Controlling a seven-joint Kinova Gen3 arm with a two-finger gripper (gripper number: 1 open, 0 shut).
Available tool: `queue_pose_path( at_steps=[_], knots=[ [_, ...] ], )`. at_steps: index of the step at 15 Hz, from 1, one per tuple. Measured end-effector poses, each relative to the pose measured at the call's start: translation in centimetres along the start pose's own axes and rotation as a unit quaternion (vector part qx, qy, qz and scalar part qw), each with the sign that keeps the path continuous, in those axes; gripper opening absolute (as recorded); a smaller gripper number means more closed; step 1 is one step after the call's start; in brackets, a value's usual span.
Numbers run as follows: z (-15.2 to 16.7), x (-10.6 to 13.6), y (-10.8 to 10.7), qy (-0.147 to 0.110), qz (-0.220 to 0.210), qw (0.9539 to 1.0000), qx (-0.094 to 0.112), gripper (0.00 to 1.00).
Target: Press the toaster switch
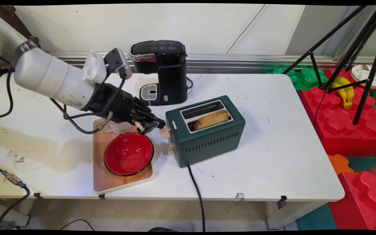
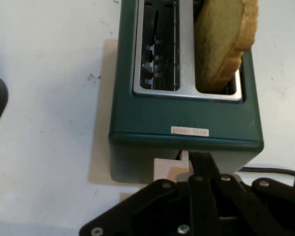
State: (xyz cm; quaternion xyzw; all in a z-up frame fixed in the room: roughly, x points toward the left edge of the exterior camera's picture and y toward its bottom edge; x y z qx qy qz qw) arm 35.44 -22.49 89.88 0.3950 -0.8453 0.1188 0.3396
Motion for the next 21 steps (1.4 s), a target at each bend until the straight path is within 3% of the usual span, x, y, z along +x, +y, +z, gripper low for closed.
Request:
queue_pose_path(
  at_steps=[21],
  knots=[
    [4.4, -2.5, 0.1, -0.006, -0.014, 0.9999, -0.004, 0.0]
  ],
)
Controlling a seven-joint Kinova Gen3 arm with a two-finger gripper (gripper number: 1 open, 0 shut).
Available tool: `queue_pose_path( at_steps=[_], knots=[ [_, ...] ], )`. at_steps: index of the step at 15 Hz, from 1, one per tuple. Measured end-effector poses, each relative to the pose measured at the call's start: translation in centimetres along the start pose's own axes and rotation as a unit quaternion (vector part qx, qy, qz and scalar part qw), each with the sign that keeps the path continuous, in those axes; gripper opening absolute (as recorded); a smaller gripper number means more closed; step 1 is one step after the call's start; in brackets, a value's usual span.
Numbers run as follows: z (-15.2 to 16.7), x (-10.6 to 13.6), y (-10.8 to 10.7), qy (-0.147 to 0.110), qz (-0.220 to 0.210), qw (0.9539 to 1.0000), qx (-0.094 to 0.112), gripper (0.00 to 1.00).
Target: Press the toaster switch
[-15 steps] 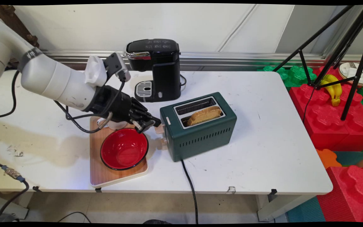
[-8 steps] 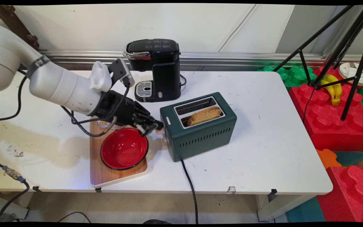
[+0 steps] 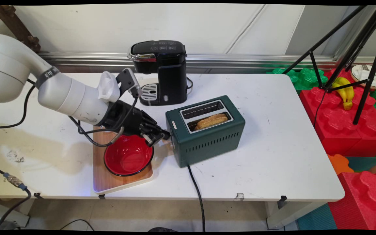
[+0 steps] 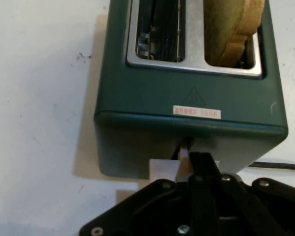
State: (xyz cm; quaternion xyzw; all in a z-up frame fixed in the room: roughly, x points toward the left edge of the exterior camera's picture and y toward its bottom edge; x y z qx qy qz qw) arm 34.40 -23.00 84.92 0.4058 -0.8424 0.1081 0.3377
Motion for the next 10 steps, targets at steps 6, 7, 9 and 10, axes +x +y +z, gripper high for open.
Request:
queue_pose_path(
  at_steps=[6, 7, 9, 10],
  knots=[
    [0.9, -0.6, -0.3, -0.003, 0.002, 1.0, -0.003, 0.0],
    [1.0, -0.7, -0.4, -0.004, 0.003, 1.0, -0.003, 0.0],
    [1.2, -1.0, -0.5, -0.006, 0.004, 1.0, -0.004, 0.0],
    [1.3, -1.1, -0.5, -0.006, 0.004, 1.0, -0.004, 0.0]
  ],
)
